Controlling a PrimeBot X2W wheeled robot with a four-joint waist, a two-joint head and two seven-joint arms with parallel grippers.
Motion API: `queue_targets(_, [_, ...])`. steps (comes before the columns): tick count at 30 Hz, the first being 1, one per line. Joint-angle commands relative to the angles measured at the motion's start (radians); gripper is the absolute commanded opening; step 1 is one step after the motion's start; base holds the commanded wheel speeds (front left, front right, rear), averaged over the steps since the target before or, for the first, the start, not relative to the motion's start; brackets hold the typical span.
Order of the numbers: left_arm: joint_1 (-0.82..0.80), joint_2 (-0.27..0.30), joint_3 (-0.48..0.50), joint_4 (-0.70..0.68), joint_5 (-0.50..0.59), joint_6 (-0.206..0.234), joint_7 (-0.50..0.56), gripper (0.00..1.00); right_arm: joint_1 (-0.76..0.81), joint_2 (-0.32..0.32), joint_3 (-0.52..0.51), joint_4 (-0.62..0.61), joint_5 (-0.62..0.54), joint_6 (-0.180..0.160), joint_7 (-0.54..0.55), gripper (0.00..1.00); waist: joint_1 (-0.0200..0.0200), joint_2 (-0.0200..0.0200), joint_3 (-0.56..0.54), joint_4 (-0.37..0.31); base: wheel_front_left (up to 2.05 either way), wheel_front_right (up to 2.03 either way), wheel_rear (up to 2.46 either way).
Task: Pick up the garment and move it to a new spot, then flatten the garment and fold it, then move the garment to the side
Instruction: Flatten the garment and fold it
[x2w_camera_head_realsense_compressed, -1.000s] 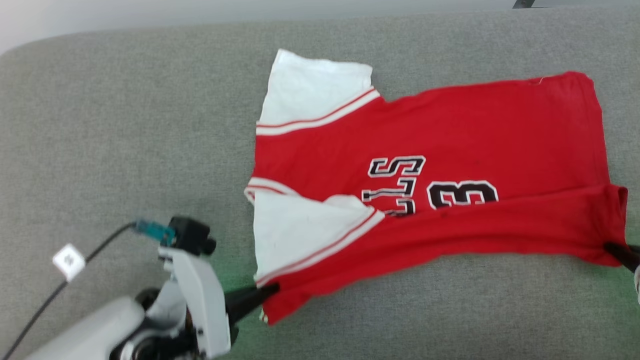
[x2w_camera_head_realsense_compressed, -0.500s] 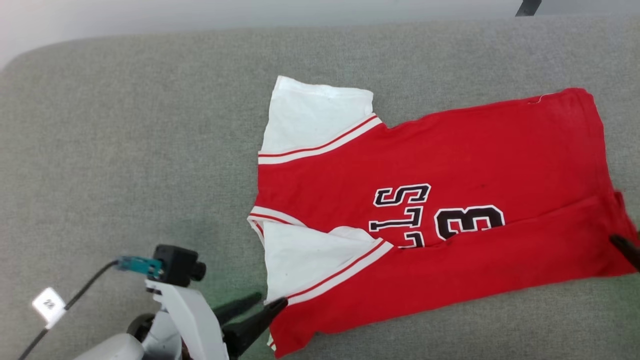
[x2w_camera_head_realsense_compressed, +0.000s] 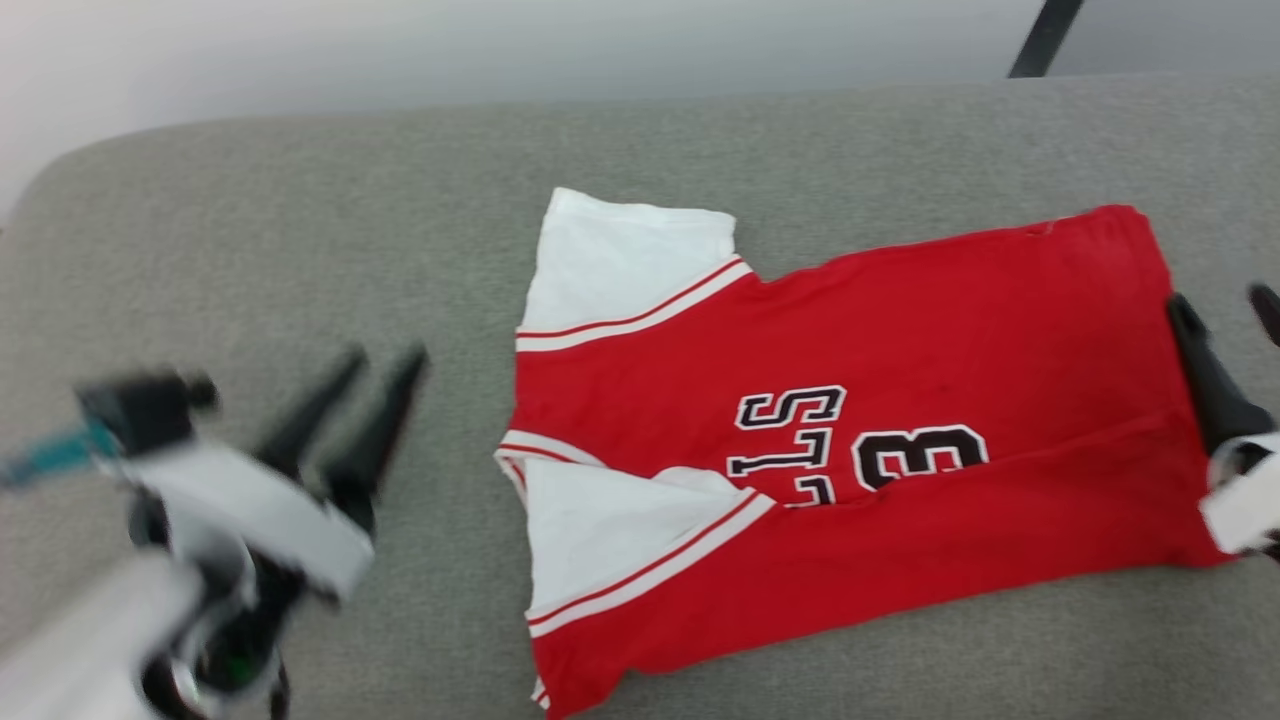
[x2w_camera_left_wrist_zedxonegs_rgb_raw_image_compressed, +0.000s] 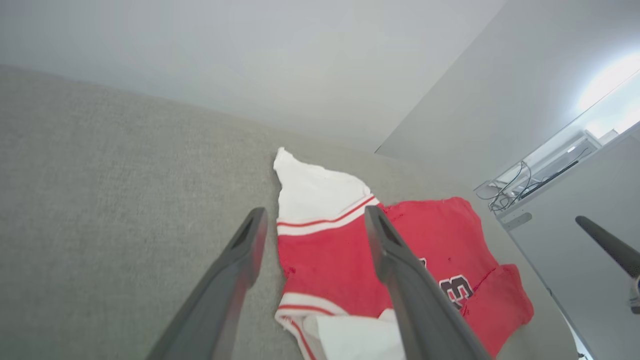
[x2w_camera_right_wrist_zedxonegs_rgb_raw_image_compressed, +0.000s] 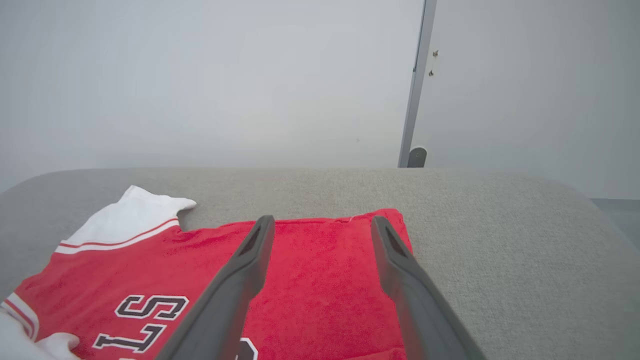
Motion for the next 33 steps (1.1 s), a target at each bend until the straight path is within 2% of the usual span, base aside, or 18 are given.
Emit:
queue_targets(1, [-0.045,0.0,0.018,0.028,0.014,-0.008,-0.007,1.0,-0.017,0.024,0.009,0.004,-0.014,-0.001,-0.037,1.0,0.0,0.0,0.003,-0.024,0.0,0.0,0.0])
queue_targets(4, [-0.147,-0.004,0.04,0.098,0.04,-0.025,0.01,1.0,-0.041,0.082,0.034,0.015,-0.036,-0.001,-0.109,1.0,0.0,0.0,0.028,-0.061,0.0,0.0,0.0])
queue_targets(8, [-0.313,0.001,0.045,0.233,0.082,-0.046,0.083,1.0,-0.066,0.138,0.072,0.028,-0.047,-0.001,-0.173,1.0,0.0,0.0,0.08,-0.129,0.0,0.0,0.0])
queue_targets(17, [-0.627,-0.016,-0.064,0.615,0.186,-0.136,0.381,1.0,-0.085,0.19,0.109,0.072,-0.032,-0.001,-0.231,1.0,0.0,0.0,0.193,-0.297,0.0,0.0,0.0])
queue_targets(22, [-0.701,-0.038,-0.126,0.79,0.169,-0.176,0.609,1.0,-0.068,0.204,0.114,0.088,-0.023,-0.001,-0.252,1.0,0.0,0.0,0.229,-0.366,0.0,0.0,0.0])
queue_targets(25, [-0.729,-0.036,-0.14,0.853,0.131,-0.177,0.763,1.0,-0.055,0.211,0.117,0.091,-0.011,-0.001,-0.26,1.0,0.0,0.0,0.243,-0.393,0.0,0.0,0.0])
queue_targets(26, [-0.729,-0.036,-0.14,0.853,0.131,-0.177,0.763,1.0,-0.055,0.211,0.117,0.091,-0.011,-0.001,-0.26,1.0,0.0,0.0,0.243,-0.393,0.0,0.0,0.0])
queue_targets(30, [-0.746,-0.052,-0.143,0.91,0.084,-0.177,0.897,1.0,-0.044,0.213,0.118,0.094,-0.001,-0.001,-0.263,1.0,0.0,0.0,0.254,-0.41,0.0,0.0,0.0])
queue_targets(33, [-0.742,-0.075,-0.157,0.926,0.072,-0.182,0.953,1.0,-0.043,0.207,0.118,0.098,0.005,-0.001,-0.265,1.0,0.0,0.0,0.256,-0.412,0.0,0.0,0.0])
